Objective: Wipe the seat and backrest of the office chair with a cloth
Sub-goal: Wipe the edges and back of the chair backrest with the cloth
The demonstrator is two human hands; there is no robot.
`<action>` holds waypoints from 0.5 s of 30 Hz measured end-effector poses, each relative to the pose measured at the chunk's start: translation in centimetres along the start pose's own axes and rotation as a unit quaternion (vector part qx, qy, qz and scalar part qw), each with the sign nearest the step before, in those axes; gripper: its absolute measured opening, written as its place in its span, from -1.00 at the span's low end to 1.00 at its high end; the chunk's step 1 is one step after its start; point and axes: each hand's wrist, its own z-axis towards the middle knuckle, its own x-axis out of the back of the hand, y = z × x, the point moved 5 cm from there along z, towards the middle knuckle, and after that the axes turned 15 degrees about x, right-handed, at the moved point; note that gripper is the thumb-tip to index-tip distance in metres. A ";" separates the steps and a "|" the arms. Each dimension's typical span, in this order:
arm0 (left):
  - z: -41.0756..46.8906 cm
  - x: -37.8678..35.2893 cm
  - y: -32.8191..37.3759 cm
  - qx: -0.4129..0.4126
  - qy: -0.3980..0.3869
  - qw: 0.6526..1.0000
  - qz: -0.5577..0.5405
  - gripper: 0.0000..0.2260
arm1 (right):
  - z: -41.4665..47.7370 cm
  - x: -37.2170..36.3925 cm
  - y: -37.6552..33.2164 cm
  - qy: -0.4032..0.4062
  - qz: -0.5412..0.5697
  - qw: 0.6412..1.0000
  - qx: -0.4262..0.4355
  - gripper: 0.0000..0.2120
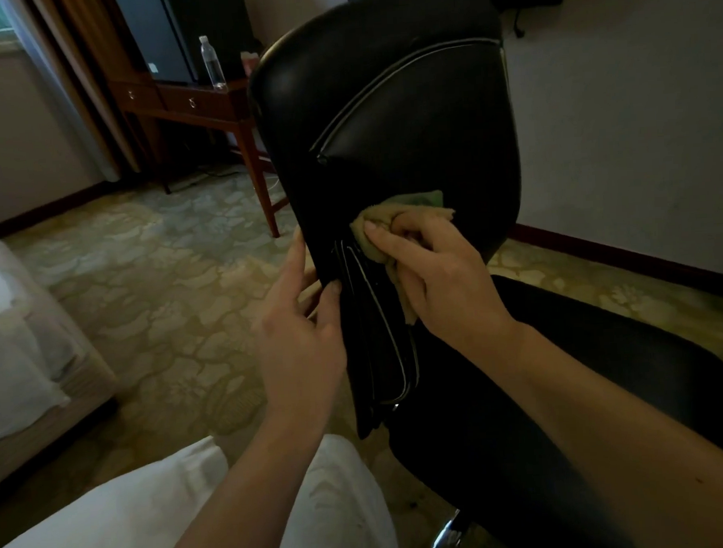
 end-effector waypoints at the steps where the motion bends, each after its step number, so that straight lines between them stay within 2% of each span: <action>1: 0.0 0.0 0.0 -0.002 0.001 1.000 0.000 -0.44 | 0.0 0.2 0.1 -0.006 0.001 1.000 0.004 -0.65; 10: -0.1 0.1 -0.2 0.001 0.002 1.000 0.004 -0.44 | 2.4 1.2 -0.7 0.014 -0.042 0.999 0.001 -0.64; 15: -0.1 0.1 -0.6 0.004 0.011 1.000 0.011 -0.45 | -0.2 0.5 -0.7 0.028 0.031 0.999 -0.012 -0.67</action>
